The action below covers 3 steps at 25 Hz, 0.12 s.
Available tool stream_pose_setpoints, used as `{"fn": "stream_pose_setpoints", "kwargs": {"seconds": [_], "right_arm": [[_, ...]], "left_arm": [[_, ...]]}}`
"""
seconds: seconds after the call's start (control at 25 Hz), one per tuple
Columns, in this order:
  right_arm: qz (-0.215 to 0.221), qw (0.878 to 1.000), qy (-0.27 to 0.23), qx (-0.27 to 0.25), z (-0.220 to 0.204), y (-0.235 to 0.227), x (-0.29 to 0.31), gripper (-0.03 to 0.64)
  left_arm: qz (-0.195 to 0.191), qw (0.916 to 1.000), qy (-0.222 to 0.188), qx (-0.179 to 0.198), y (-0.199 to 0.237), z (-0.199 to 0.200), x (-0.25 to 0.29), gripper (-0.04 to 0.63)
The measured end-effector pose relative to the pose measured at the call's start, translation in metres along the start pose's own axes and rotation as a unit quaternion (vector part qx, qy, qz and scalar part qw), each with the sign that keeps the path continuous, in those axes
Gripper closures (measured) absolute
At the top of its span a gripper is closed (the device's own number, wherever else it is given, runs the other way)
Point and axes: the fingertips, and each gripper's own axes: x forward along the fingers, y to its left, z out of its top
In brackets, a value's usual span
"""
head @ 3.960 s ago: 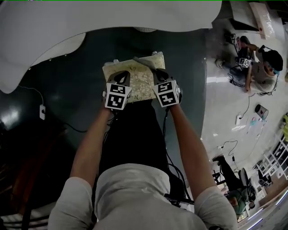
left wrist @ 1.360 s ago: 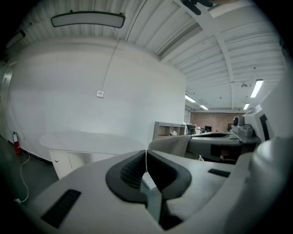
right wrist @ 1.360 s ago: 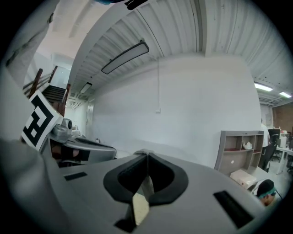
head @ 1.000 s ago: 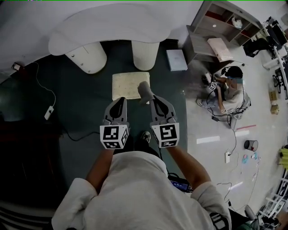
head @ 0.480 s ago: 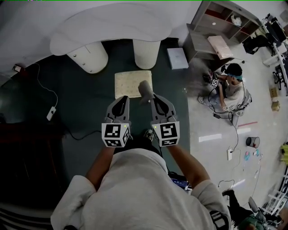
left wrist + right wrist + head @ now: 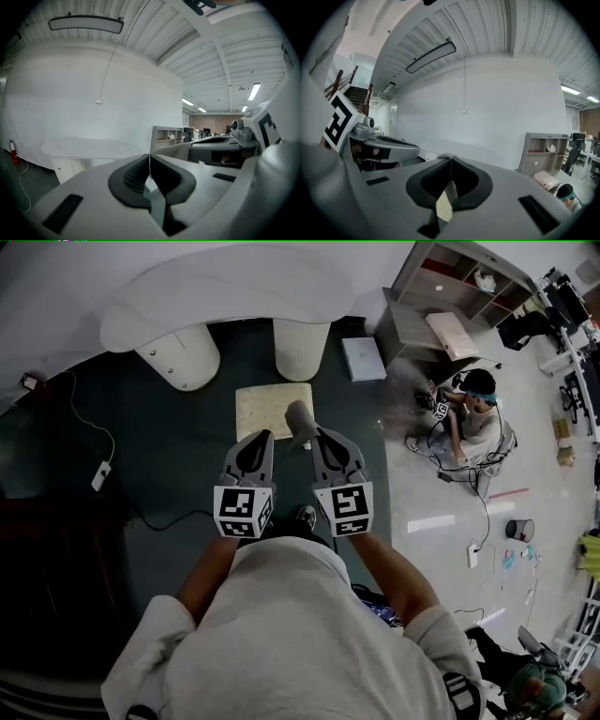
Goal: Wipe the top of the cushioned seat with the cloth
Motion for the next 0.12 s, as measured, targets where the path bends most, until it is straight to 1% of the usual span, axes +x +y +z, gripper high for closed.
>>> {"fn": "stream_pose_setpoints", "kwargs": {"seconds": [0.12], "right_arm": [[-0.001, 1.000, 0.005, 0.002, 0.0002, 0.0042, -0.0023, 0.603]], "left_arm": [[-0.015, 0.9999, 0.000, 0.006, -0.0069, 0.0027, -0.0036, 0.574]]}}
